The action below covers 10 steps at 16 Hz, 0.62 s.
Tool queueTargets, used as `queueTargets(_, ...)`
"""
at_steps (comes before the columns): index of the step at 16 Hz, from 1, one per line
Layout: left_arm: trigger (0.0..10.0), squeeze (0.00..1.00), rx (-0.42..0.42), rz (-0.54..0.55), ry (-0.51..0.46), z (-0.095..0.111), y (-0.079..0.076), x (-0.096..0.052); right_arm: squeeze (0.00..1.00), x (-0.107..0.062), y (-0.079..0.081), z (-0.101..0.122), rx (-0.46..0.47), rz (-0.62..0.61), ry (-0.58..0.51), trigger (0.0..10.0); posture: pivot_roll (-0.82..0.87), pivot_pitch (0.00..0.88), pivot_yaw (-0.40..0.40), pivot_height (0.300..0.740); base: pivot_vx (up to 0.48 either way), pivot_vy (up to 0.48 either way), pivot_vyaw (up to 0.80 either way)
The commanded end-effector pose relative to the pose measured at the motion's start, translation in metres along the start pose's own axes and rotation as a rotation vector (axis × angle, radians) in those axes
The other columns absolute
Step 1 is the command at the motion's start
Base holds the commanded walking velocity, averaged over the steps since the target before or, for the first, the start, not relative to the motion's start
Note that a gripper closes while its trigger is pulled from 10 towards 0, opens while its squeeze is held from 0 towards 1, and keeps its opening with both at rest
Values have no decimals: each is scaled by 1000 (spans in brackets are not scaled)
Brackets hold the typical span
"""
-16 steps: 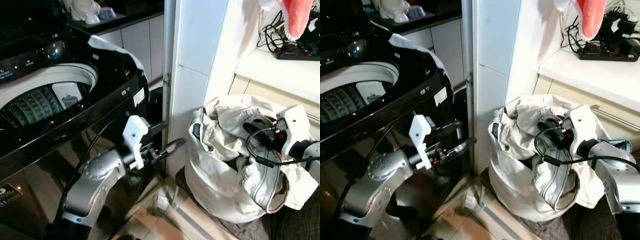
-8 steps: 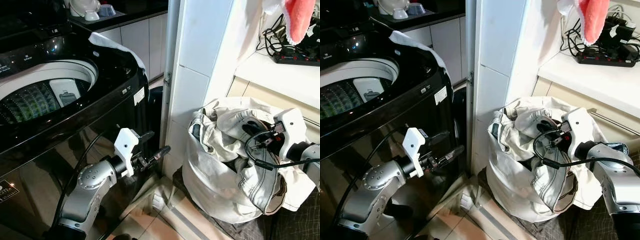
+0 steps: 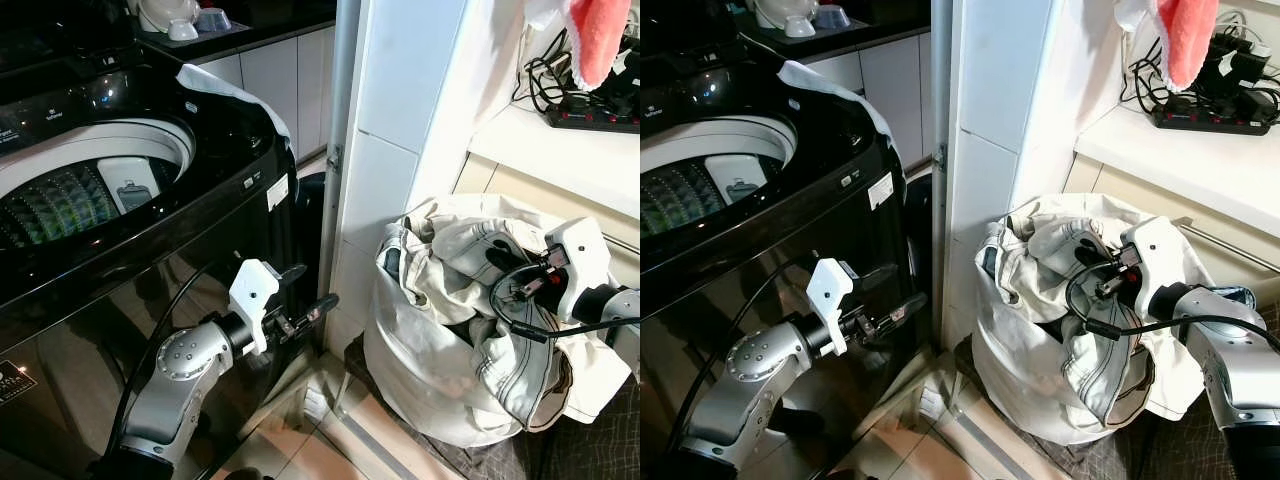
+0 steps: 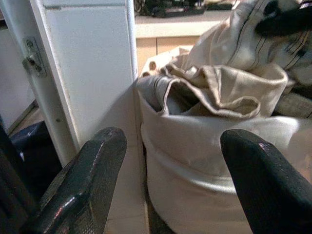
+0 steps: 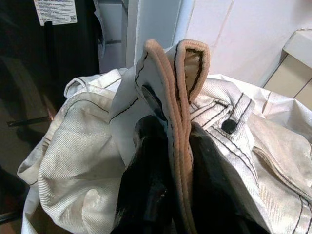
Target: Clothes washing
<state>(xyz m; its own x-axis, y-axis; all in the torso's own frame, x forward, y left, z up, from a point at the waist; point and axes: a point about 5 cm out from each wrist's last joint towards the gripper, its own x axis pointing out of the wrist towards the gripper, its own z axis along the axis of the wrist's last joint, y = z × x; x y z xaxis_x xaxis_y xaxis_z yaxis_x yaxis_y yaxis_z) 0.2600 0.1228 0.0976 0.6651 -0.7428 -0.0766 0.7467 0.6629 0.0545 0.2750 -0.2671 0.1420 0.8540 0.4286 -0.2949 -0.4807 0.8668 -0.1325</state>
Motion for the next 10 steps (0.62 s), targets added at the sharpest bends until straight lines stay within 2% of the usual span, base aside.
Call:
queueTargets(1,10000,0,17,3,3,1,2,2,0,1,-1,4,-4,6,-4,0,-18,0,-12,740,0,0,0)
queueTargets(5,10000,0,23,3,3,1,2,3,0,-3,-3,12,8,31,-26,0,-22,0,-11,740,0,0,0)
queueTargets(7,10000,0,38,9,-9,3,3,4,0,-4,-4,28,39,52,-87,0,-22,0,-11,740,0,0,0)
queueTargets(10,10000,0,58,45,-36,17,12,9,0,-7,4,100,76,175,-314,0,-21,0,-10,740,0,0,0)
